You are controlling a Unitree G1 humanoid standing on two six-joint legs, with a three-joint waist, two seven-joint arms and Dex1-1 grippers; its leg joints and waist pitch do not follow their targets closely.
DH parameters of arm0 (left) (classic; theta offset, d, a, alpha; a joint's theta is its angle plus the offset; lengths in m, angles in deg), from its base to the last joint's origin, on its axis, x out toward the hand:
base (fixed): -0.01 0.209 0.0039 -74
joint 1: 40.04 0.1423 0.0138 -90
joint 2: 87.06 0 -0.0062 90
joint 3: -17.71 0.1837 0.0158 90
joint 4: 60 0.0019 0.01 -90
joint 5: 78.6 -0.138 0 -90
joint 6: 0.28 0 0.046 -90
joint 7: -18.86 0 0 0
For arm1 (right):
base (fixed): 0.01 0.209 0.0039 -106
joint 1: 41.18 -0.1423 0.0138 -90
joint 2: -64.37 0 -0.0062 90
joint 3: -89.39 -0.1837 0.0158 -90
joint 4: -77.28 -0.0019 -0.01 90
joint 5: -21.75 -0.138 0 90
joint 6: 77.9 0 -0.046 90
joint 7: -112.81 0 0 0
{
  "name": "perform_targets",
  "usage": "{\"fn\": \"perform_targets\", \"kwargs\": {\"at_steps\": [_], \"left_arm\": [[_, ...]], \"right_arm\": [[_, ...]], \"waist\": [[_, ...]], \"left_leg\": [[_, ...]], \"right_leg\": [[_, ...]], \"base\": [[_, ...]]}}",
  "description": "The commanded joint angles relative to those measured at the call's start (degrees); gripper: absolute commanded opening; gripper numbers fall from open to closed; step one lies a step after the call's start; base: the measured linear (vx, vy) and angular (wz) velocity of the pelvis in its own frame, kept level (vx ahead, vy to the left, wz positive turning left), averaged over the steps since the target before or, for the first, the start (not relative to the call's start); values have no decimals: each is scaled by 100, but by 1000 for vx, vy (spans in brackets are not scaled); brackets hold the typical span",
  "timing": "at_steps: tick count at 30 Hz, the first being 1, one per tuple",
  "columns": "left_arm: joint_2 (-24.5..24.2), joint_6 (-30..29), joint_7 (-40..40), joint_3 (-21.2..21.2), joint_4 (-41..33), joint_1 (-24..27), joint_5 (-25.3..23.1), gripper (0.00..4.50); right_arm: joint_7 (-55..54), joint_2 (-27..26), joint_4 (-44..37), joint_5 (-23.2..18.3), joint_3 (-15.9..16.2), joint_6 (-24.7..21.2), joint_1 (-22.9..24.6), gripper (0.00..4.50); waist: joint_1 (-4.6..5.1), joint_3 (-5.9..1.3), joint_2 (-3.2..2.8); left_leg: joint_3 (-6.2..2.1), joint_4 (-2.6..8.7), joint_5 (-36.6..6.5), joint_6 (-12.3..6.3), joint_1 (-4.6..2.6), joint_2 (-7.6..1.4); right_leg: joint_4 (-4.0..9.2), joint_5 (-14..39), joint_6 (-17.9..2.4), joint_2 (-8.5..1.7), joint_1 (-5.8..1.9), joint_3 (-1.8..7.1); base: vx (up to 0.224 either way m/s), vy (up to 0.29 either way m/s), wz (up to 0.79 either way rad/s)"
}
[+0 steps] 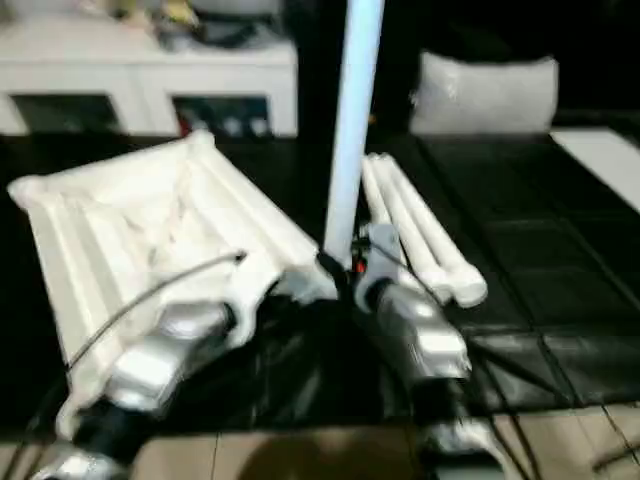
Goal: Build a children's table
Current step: Rotate leg to tighten
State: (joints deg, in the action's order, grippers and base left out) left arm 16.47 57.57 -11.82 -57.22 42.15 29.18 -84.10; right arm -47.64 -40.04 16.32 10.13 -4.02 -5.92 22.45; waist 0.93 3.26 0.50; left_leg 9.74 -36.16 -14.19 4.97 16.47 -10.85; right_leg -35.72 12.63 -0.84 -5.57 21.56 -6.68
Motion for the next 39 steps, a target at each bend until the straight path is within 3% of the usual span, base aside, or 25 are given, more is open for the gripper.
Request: {"fn": "perform_targets", "kwargs": {"at_steps": [1,2,3,4,5,6,7,8,9,12,15,17,19,22,23,25,29,33,39], "left_arm": [[324,272,330,141,-93,-180,59,0],[273,285,345,184,-65,-211,-29,0],[259,252,355,191,-64,-219,-53,0],[176,251,330,166,-36,-234,-69,0],[54,280,264,155,-7,-247,-87,0],[-32,307,229,143,21,-258,-110,0],[-94,328,204,135,42,-266,-126,0],[-174,361,161,127,65,-274,-145,0],[-288,409,82,111,104,-287,-151,0],[-667,638,-355,181,132,-262,-141,0],[-969,774,-769,290,95,-206,-89,0],[-1250,948,-1140,427,95,-175,-45,0],[-1389,1055,-1332,497,101,-159,-38,0],[-1835,1493,-2120,747,105,-121,23,0],[-1835,1493,-2120,747,105,-121,23,0],[-2110,1923,-2620,927,146,-124,22,0],[-2453,2369,-3194,1154,222,-194,-27,0],[-2633,2725,-3621,1287,343,-310,-20,0],[-2733,2973,-4088,1396,324,-380,64,0]], "right_arm": [[11,-265,320,-30,158,170,38,320],[123,-239,242,15,204,243,73,322],[160,-240,211,46,208,271,86,329],[298,-185,98,45,223,326,138,355],[477,-99,-30,37,248,389,200,355],[587,-36,-101,25,261,452,236,363],[664,9,-150,15,270,494,262,363],[757,79,-213,0,269,526,293,366],[911,194,-292,-38,273,608,331,395],[1466,599,-551,-125,294,786,427,409],[1981,944,-771,-200,320,864,479,447],[2522,1292,-960,-221,401,835,516,447],[2868,1522,-1044,-208,479,818,529,447],[3535,2004,-1134,-226,624,800,472,447],[3535,2004,-1134,-226,624,800,472,447],[3903,2271,-1110,-147,782,891,404,447],[4624,2525,-1104,-272,956,829,330,431],[5081,2615,-1031,-344,1086,749,235,393],[5485,2689,-1032,-437,1251,612,185,329]], "waist": [[10,-197,141],[-72,-230,13],[-107,-291,-57],[-124,-319,-150],[-139,-346,-163],[-157,-347,-159],[-138,-333,-130],[-138,-333,-130],[-103,-310,-140],[-121,-332,-128],[-181,-388,-115],[-204,-406,-126],[-259,-473,-127],[-320,-469,-118],[-341,-460,-119],[-365,-442,-116],[-449,-403,-124],[-492,-409,-106],[-555,-431,-79]], "left_leg": [[-85,-169,-1349,-206,-39,206],[-200,233,-1246,-212,340,42],[-315,473,-1248,-149,416,-100],[-320,545,-1257,-176,353,-146],[-301,559,-1179,-208,337,-146],[-269,585,-1001,-278,342,-182],[-248,634,-1169,-347,390,-185],[-248,634,-1169,-347,390,-185],[-237,637,-1726,-279,351,-161],[-237,654,-1584,-334,410,-166],[-188,626,-948,-523,420,-191],[-163,600,-607,-613,424,-204],[-157,534,-32,-822,448,-204],[-141,498,386,-1095,448,-204],[-129,498,341,-1137,440,-210],[-120,517,149,-1082,424,-225],[-104,572,-444,-722,374,-249],[-101,597,-577,-540,360,-258],[-87,586,-402,-542,375,-248]], "right_leg": [[1318,6052,494,-763,66,58],[1062,5131,648,-623,-236,-80],[923,3800,462,-505,-292,-47],[869,2904,86,-449,-259,-1],[844,2549,-105,-418,-248,21],[781,2006,-449,-400,-228,72],[764,2085,-539,-369,-258,69],[764,2085,-539,-369,-258,69],[835,2761,-447,-365,-186,60],[837,2548,-410,-374,-217,97],[722,1756,-700,-385,-221,165],[647,1306,-922,-375,-217,183],[522,497,-1155,-365,-243,189],[470,57,-1361,-354,-224,184],[471,146,-1384,-360,-225,186],[506,491,-1344,-361,-219,183],[598,1261,-1138,-372,-193,202],[579,1215,-1116,-363,-195,229],[526,1010,-1156,-359,-214,255]], "base": [[56,15,-30],[106,71,-41],[106,71,-41],[85,15,-6],[0,0,0],[0,0,0],[0,0,0],[0,0,0],[0,0,0],[0,0,0],[18,-7,1],[0,0,0],[0,0,0],[0,0,0],[0,0,0],[0,0,0],[0,0,0],[0,0,0],[0,0,0]]}}
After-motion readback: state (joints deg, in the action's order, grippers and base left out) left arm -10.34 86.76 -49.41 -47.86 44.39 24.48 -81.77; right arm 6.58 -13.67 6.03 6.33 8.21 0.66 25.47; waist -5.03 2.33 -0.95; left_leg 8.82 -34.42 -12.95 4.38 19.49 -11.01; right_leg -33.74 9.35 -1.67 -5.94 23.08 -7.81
